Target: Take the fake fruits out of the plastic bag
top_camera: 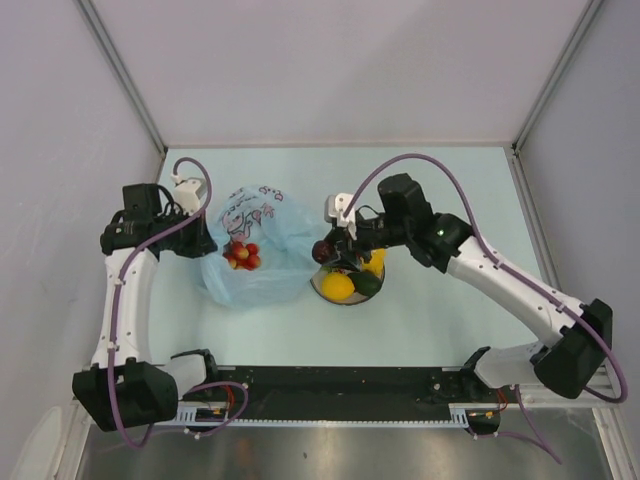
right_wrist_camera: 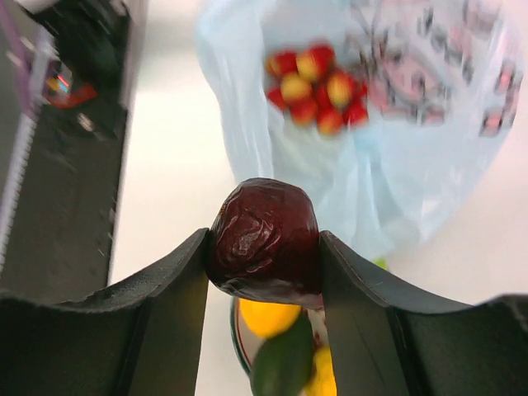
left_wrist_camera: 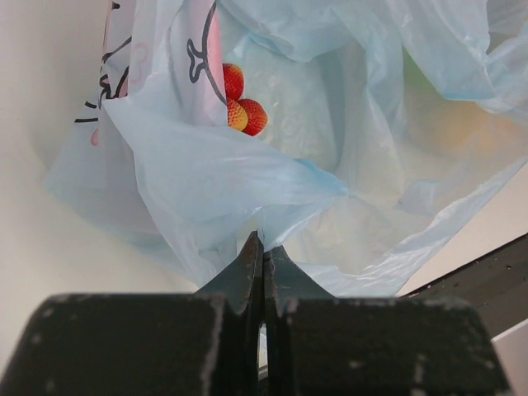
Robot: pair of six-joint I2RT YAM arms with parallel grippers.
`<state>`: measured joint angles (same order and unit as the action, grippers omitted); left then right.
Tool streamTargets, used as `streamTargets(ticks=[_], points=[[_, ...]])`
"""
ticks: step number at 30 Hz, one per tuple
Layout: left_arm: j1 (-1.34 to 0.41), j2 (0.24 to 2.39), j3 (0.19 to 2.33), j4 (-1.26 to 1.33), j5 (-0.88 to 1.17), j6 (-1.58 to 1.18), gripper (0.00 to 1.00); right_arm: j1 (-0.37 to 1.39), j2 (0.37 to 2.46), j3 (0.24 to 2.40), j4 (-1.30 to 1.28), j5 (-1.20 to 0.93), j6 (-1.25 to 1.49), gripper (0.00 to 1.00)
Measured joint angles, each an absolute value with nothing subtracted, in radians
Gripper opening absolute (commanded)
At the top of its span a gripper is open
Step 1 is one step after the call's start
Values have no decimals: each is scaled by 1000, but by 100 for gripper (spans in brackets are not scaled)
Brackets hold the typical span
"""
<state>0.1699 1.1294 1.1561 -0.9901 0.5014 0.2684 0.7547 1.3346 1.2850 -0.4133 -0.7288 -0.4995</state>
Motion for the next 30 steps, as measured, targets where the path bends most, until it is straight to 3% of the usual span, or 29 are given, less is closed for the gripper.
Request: streamTargets(ticks=[9, 22, 30], points=[[170, 1091, 1152, -981, 509, 261, 0, 723, 1470, 1159, -475, -427, -639, 52], [169, 1040, 1103, -979, 520, 259, 0, 646, 1597, 1159, -420, -401, -606, 55], [169, 999, 1070, -979, 523, 259, 0, 646, 1646, 1149, -406, -401, -576, 80]])
